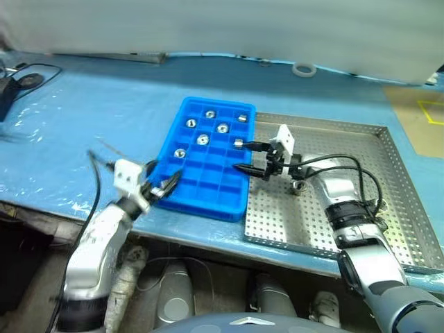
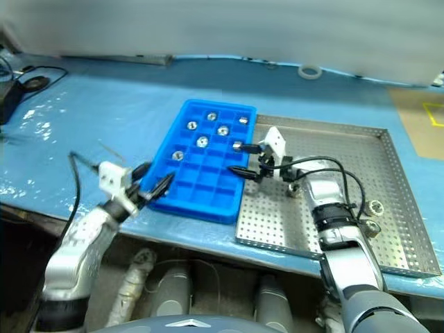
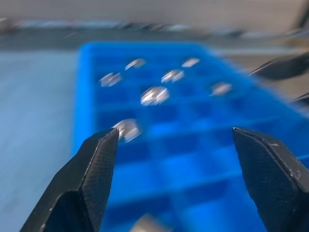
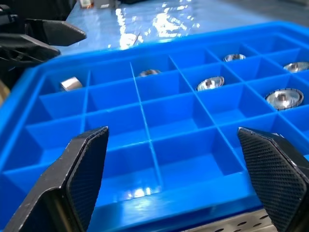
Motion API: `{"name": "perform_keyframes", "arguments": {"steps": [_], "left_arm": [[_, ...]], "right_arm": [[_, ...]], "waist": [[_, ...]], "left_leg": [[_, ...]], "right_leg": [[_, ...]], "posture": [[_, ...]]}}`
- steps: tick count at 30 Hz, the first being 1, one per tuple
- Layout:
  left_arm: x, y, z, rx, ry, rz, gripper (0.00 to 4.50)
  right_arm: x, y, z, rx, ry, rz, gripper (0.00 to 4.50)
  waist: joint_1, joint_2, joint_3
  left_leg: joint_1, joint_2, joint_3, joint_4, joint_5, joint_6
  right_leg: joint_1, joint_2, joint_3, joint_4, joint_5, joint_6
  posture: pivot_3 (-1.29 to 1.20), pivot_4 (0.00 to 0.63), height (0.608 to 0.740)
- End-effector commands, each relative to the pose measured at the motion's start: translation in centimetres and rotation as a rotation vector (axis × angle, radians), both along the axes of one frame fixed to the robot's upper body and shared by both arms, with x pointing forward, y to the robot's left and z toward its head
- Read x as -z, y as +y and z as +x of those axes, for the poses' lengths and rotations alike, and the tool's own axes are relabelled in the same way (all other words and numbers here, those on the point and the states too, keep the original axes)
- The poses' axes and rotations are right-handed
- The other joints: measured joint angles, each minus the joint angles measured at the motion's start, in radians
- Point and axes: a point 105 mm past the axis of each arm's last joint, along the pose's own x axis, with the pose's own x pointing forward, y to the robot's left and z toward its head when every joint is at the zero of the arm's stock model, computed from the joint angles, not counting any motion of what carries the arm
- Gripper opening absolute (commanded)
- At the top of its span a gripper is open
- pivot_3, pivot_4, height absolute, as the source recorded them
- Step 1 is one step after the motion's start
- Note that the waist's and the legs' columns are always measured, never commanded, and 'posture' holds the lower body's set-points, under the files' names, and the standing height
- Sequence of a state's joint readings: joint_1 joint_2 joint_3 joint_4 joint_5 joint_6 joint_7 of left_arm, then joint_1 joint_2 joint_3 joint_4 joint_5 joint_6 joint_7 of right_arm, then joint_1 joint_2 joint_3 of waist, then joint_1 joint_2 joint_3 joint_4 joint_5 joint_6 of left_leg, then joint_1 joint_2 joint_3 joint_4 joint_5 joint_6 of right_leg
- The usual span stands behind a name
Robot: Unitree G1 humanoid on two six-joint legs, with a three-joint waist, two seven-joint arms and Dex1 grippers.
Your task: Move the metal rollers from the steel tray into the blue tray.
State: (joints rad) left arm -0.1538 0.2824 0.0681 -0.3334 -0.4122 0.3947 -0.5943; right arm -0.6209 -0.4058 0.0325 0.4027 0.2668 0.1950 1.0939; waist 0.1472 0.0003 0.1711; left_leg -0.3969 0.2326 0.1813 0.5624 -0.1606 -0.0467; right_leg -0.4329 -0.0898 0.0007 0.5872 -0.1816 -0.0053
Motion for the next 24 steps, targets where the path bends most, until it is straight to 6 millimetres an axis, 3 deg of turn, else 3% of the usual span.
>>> {"name": "perform_keyframes", "arguments": {"steps": [1,6,9,15,24], "left_arm": [[-2.4,-2.9,0.6,0.211,-0.029,-0.036,3.94],[-4.8,-7.0,3.3,0.389,-0.027,-0.032,3.94],[-4.9,-9.1,3.9,0.473,-0.009,0.033,3.94],[-3.1,-13.4,5.5,0.611,0.051,0.217,3.94],[2.1,-15.5,5.9,0.704,0.108,0.473,3.94]], "right_arm": [[-2.3,-2.9,-0.3,0.108,-0.066,0.043,4.50],[-2.5,-6.0,-2.0,0.245,-0.081,0.036,4.50],[-2.4,-6.9,-2.9,0.300,-0.081,0.031,4.50],[-1.8,-9.2,-5.3,0.419,-0.070,0.005,4.50],[-1.2,-10.9,-7.5,0.525,-0.055,-0.025,4.50]], "waist": [[-0.031,-0.001,0.000],[-0.111,-0.004,-0.001],[-0.155,-0.004,-0.001],[-0.198,-0.002,-0.002],[-0.238,-0.002,-0.002]], "left_leg": [[0.000,-0.005,-0.002,0.000,0.000,0.000],[-0.003,-0.010,-0.005,0.000,0.012,0.005],[-0.006,-0.010,-0.005,0.003,0.022,0.012],[-0.009,-0.008,-0.005,-0.002,0.017,0.016],[-0.011,-0.009,-0.002,0.007,0.009,0.020]], "right_leg": [[0.002,-0.002,0.001,-0.001,0.000,0.000],[-0.004,-0.003,0.002,-0.007,0.003,0.006],[-0.010,-0.003,0.003,-0.003,0.010,0.011],[-0.017,0.001,0.003,-0.002,0.012,0.004],[-0.013,-0.002,0.004,-0.006,0.012,0.004]], "posture": [[-0.15,0.150,0.740],[-0.31,0.150,0.740],[-0.39,0.150,0.740],[-0.52,0.150,0.740],[-0.61,0.150,0.740]]}}
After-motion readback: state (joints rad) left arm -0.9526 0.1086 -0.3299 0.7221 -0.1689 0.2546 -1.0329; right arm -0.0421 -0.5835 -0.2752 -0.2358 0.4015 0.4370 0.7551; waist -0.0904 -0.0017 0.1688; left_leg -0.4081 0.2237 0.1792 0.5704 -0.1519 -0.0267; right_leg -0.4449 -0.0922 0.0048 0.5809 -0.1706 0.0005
